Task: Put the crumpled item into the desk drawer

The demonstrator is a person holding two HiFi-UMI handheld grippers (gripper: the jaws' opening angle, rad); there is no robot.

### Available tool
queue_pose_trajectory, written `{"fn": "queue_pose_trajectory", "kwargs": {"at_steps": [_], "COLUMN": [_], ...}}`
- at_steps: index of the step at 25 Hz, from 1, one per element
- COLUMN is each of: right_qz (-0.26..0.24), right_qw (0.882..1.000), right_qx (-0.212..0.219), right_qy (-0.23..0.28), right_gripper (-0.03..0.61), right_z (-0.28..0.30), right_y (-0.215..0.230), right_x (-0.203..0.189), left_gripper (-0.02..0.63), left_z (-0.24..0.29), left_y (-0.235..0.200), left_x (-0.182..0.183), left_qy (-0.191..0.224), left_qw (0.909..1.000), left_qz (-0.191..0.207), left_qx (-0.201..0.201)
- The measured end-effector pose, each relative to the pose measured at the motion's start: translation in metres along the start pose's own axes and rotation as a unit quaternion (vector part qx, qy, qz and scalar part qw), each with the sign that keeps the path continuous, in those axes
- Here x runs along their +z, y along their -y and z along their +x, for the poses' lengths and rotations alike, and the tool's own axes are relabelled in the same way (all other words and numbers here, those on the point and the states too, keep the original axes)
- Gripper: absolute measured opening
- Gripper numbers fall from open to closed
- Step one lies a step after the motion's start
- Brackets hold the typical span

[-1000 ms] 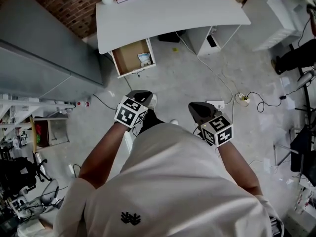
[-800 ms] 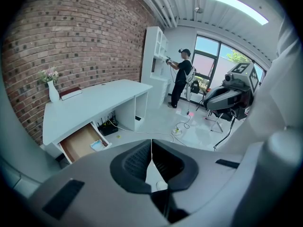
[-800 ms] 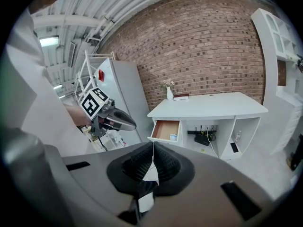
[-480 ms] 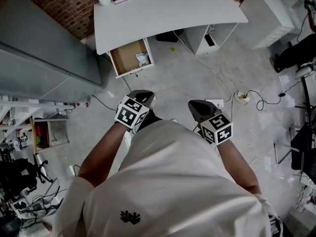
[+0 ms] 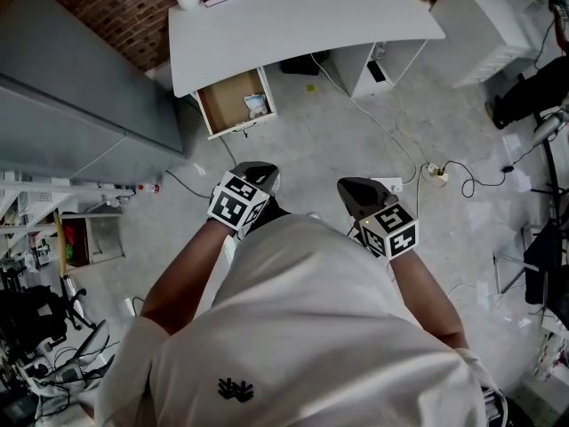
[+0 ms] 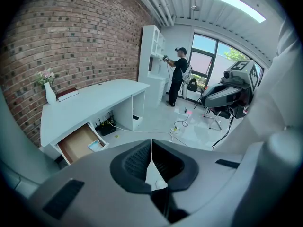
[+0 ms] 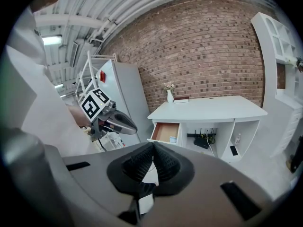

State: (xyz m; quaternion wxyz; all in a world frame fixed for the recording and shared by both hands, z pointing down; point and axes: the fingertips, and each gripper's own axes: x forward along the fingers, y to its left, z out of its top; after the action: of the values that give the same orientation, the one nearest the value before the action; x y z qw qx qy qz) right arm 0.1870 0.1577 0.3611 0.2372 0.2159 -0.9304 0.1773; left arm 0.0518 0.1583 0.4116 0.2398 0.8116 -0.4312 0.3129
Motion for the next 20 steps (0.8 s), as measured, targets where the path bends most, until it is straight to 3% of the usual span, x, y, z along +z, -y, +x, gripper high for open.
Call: {"fn": "queue_pose_trajectory", "kwargs": {"at_steps": [20], "right_qz": [-0.001], "right_qw": [1.000], "right_qx": [-0.004], "right_qy": [0.002], "right_gripper": [0.029], "right_z": [-0.003], "right_y": [-0.007], "right_x": [-0.007], "left_gripper": [0.026], "left_z": [0.006], "left_y": [0.004], "left_x": [-0.014], "left_qy": [-0.010], "left_qw": [0.9999], "left_qz": [0.001], "left_qx": [-0.006]}}
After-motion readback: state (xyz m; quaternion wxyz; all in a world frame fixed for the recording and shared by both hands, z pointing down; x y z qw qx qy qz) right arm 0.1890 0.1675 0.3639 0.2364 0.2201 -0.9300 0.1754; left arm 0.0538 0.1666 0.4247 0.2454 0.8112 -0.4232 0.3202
